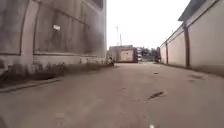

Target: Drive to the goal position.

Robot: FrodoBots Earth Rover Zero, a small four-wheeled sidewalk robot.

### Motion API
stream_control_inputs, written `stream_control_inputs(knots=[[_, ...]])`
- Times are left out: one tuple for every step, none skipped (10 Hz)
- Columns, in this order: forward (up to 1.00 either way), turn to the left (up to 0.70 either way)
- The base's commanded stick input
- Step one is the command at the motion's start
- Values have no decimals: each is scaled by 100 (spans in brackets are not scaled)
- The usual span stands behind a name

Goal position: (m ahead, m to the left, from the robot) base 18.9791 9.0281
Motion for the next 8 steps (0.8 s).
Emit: stream_control_inputs(knots=[[70,16],[70,12],[70,10],[70,9],[70,10],[70,9],[70,8],[70,8]])
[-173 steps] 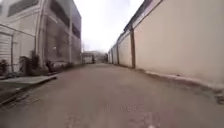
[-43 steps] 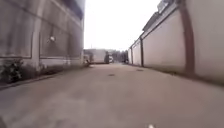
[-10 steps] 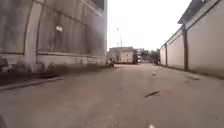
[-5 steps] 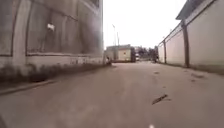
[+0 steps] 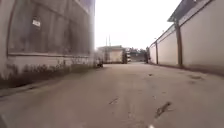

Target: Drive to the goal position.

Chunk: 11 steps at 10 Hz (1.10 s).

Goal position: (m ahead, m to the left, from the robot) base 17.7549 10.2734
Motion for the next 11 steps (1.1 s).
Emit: stream_control_inputs(knots=[[70,11],[70,-17],[70,-31],[70,-18],[70,2],[70,12],[70,10],[70,0],[70,12],[70,-32],[70,-34]])
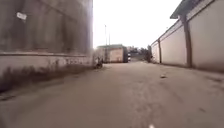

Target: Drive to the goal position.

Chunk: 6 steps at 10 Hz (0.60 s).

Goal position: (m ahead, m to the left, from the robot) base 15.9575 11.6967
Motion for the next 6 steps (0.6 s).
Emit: stream_control_inputs(knots=[[70,-35],[70,-35],[70,-35],[70,-35],[70,9],[70,8]])
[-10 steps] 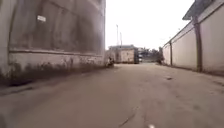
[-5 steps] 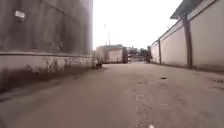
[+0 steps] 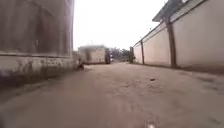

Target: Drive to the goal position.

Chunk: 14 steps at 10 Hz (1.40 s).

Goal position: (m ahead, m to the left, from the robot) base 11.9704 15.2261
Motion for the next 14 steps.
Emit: stream_control_inputs(knots=[[70,8],[70,8],[70,19],[70,15],[70,4],[70,4],[70,11],[70,11],[70,9],[70,18],[70,29],[70,35],[70,35],[70,10]])
